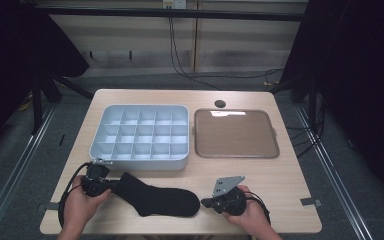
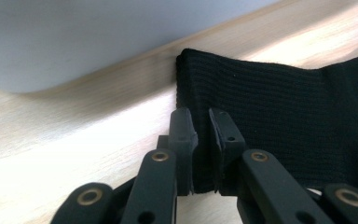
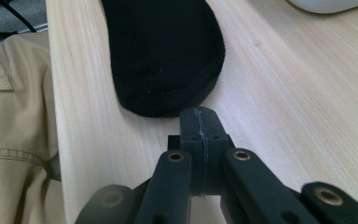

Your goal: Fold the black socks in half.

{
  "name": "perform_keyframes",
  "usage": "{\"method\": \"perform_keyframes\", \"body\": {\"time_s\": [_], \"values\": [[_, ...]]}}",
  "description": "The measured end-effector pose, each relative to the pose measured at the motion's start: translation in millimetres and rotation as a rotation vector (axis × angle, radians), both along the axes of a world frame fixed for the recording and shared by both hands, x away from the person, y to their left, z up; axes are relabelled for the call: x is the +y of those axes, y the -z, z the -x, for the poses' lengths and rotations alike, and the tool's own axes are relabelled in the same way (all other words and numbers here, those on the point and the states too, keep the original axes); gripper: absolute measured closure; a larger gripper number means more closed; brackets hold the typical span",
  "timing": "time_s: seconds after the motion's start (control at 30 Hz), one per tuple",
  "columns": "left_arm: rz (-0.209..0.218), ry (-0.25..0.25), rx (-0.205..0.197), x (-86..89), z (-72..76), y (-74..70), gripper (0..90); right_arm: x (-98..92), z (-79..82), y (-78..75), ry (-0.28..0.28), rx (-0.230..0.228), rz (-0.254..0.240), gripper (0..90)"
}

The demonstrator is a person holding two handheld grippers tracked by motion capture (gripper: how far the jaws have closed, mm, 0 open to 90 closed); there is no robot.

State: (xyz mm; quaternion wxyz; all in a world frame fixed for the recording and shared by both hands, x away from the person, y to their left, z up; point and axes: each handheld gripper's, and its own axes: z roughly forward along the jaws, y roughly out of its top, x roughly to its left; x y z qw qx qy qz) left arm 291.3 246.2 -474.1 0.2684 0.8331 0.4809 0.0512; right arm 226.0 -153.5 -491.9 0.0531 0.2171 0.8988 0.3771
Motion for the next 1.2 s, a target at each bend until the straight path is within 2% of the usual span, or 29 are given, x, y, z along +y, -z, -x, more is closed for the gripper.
{"method": "perform_keyframes", "body": {"time_s": [0.1, 0.13, 0.27, 0.33, 0.37, 0.43, 0.53, 0.73, 0.77, 0.8, 0.9, 0.93, 0.97, 1.03, 1.07, 1.13, 1.2], "values": [[-0.005, -0.011, -0.006, 2.6, -0.2, -0.5, 80.8, 0.5, 0.2, -0.2, -0.001, 0.000, -0.001, 90.0], [0.024, -0.042, -0.016, 4.2, 0.6, -1.1, 80.8, 0.8, 0.2, -0.2, -0.003, -0.002, -0.001, 90.0], [0.033, -0.043, -0.028, 6.8, 1.3, -1.2, 79.9, 1.4, 0.0, 0.0, -0.007, 0.001, -0.001, 90.0], [0.028, -0.039, -0.054, 7.6, 3.5, 0.7, 73.7, 2.2, 0.1, 0.1, -0.009, 0.004, -0.002, 90.0], [0.027, -0.040, -0.044, 8.1, 4.5, 1.2, 69.0, 2.5, 0.1, 0.2, -0.012, 0.003, -0.001, 90.0], [0.039, -0.052, -0.051, 10.8, 6.2, 1.4, 61.1, 3.1, 0.3, 0.3, -0.017, 0.000, -0.001, 90.0], [0.059, -0.057, -0.034, 15.0, 7.1, 0.9, 55.2, 4.0, 0.6, 0.0, -0.021, 0.001, 0.002, 90.0], [0.033, -0.049, -0.017, 12.8, 7.1, 6.5, 55.5, 8.6, 0.9, 1.6, -0.042, 0.002, 0.014, 90.0], [0.048, -0.071, -0.025, 11.5, 7.3, 7.4, 55.5, 8.6, 0.9, 1.6, -0.042, 0.002, 0.014, 90.0], [0.047, -0.071, -0.025, 11.7, 7.1, 7.4, 56.3, 9.6, 0.8, 2.1, -0.044, 0.005, 0.011, 90.0], [0.045, -0.066, -0.027, 11.6, 7.1, 7.5, 60.5, 12.0, 0.8, 3.4, -0.048, 0.007, 0.015, 90.0], [0.027, -0.042, -0.019, 12.2, 6.6, 6.4, 64.1, 12.9, 0.4, 4.7, -0.050, 0.006, 0.019, 90.0], [0.018, -0.039, -0.019, 11.7, 6.6, 6.1, 64.1, 12.9, 0.4, 4.7, -0.050, 0.006, 0.019, 90.0], [0.015, -0.037, -0.017, 10.3, 6.1, 6.0, 68.3, 13.1, 0.1, 5.0, -0.045, 0.015, 0.011, 90.0], [0.022, -0.055, -0.020, 8.8, 6.1, 6.2, 68.3, 13.1, 0.1, 5.0, -0.045, 0.015, 0.011, 90.0], [0.023, -0.031, 0.010, 9.9, 4.6, 5.3, 73.3, 13.2, 0.1, 5.4, -0.043, 0.020, 0.006, 90.0], [0.025, -0.034, 0.019, 10.0, 4.0, 5.0, 75.5, 13.5, 0.1, 5.4, -0.046, 0.016, 0.006, 90.0]]}}
